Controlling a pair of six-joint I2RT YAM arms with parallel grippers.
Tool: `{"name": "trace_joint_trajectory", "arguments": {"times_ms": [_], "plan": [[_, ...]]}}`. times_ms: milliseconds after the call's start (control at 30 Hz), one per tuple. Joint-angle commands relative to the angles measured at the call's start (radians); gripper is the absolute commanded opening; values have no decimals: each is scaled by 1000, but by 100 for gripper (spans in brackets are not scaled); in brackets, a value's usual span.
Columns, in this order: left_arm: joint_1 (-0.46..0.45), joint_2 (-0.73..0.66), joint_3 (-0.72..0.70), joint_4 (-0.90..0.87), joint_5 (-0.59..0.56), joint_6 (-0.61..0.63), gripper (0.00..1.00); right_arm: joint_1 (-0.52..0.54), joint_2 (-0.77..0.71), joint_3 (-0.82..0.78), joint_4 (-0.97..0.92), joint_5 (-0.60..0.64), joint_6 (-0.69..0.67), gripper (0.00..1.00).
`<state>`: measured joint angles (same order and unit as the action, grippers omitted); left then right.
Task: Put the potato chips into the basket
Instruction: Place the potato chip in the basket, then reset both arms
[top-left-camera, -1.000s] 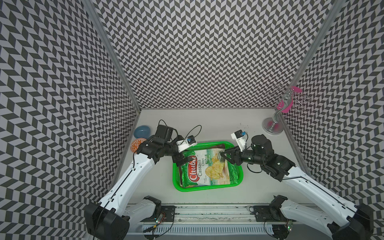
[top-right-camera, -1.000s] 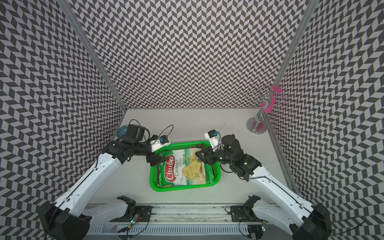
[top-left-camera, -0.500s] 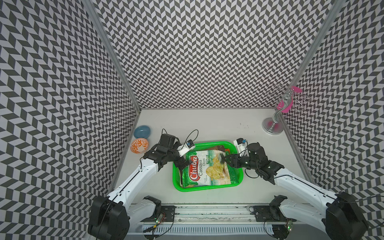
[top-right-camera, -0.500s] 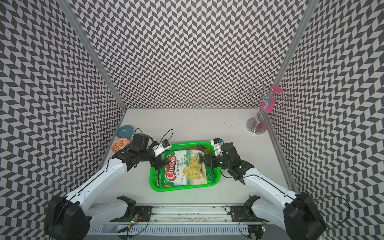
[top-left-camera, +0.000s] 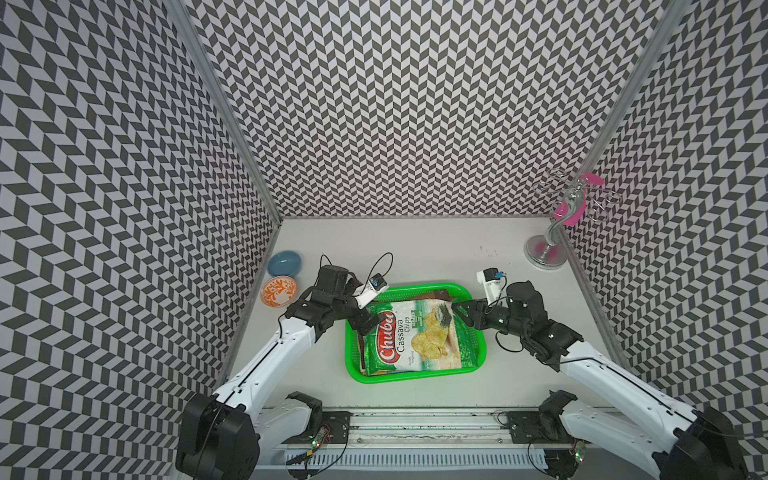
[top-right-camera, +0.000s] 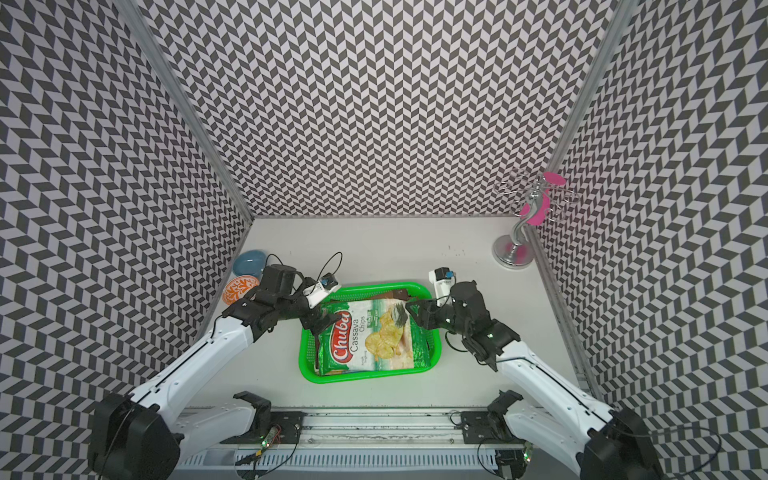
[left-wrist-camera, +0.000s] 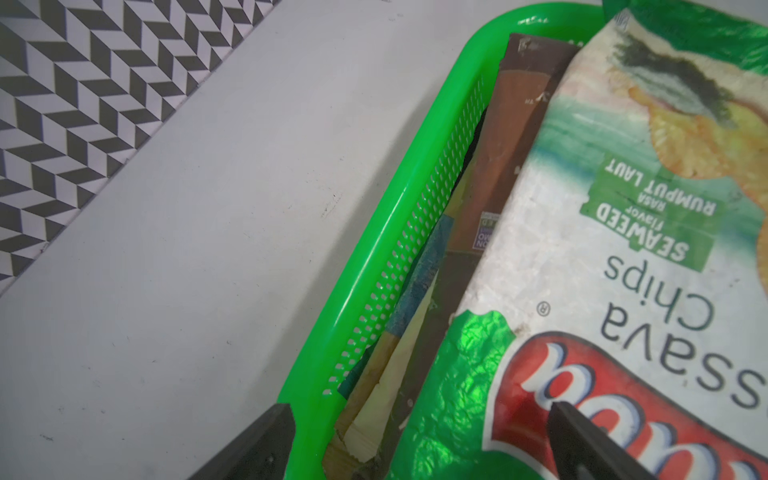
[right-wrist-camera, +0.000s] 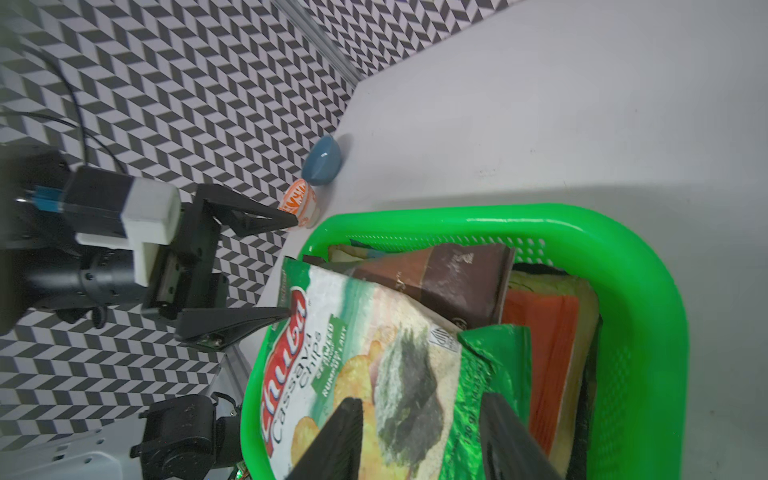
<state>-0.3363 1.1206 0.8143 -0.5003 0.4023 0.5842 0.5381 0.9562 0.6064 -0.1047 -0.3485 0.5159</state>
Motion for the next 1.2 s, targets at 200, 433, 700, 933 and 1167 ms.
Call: {"name": "trace_joint_trajectory", "arguments": {"times_ms": [200,433,700,933,1167], "plan": [[65,-18,148,-36,69,-96,99,-5,-107,61,75,-19,-76,53],[219,-43,167,74,74,-220,99,-6,-218,38,146,200,-138,83],[385,-85,33,283,13,-350,99,-6,-304,-40,197,423,-191,100],[490,-56,-108,482,-14,-402,99,-5,-345,-121,206,511,-205,100],[493,9,-245,771,31,-434,99,-6,-439,-258,331,480,-262,100]]}}
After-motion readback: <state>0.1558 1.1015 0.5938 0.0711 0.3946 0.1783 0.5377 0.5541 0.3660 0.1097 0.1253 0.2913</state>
